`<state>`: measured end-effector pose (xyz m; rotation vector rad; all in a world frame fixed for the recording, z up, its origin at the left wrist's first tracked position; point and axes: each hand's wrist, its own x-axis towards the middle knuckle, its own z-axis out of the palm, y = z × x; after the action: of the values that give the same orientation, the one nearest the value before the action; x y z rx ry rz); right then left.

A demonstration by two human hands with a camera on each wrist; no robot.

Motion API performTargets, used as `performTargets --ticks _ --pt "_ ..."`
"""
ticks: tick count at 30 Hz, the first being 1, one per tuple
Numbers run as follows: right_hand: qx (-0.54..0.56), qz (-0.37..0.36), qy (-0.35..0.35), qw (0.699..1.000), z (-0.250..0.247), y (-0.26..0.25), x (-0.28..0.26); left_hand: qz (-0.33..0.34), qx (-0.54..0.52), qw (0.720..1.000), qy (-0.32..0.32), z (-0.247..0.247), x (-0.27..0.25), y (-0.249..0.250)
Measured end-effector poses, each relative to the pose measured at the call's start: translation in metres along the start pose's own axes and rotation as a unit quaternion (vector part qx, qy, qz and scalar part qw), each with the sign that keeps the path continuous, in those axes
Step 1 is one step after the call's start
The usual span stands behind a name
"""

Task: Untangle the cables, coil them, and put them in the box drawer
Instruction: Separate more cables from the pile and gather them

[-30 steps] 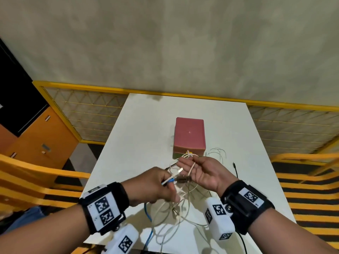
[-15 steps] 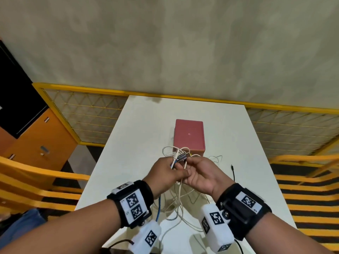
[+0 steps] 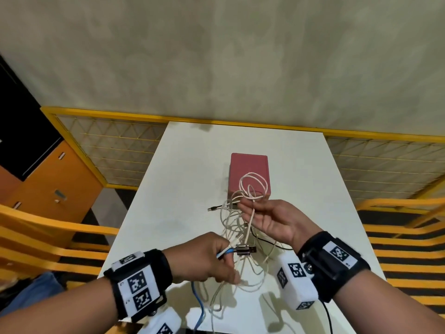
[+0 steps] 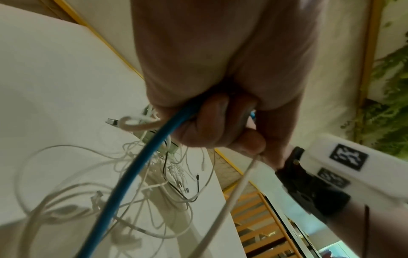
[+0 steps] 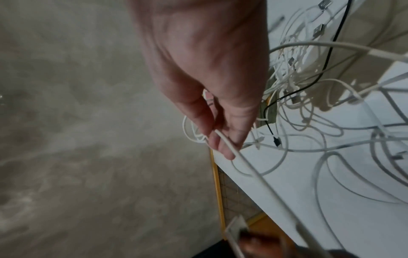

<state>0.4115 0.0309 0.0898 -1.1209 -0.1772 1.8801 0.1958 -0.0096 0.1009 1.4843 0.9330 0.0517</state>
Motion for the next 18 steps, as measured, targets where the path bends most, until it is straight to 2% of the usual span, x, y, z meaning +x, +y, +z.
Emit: performTargets --ticks 3,4,7,9,13,18 --pt "-0.029 0.015 0.004 0.999 0.002 0.009 0.001 0.014 0.056 0.998 0.000 -0.004 -0.003 0.003" --pt "-0.033 0.017 0.003 0.999 0.002 0.012 0.002 0.021 0.051 0.998 0.026 -0.005 0.000 0.004" --pt "-0.052 0.021 -0.019 0.998 0.005 0.014 0.000 0.026 -0.057 0.986 0.156 -0.010 0.016 0.014" --pt "-0.069 0.026 -0.037 0.997 0.008 0.013 -0.001 0.042 -0.099 0.974 0.200 -0.012 0.027 0.022" --pt "-0.088 0.034 -0.037 0.995 0.014 0.014 -0.005 0.093 -0.118 0.961 0.233 -0.006 0.043 0.031" --pt "-0.080 0.031 -0.028 0.996 0.010 0.017 -0.006 0.096 -0.116 0.958 0.242 -0.001 0.051 0.025"
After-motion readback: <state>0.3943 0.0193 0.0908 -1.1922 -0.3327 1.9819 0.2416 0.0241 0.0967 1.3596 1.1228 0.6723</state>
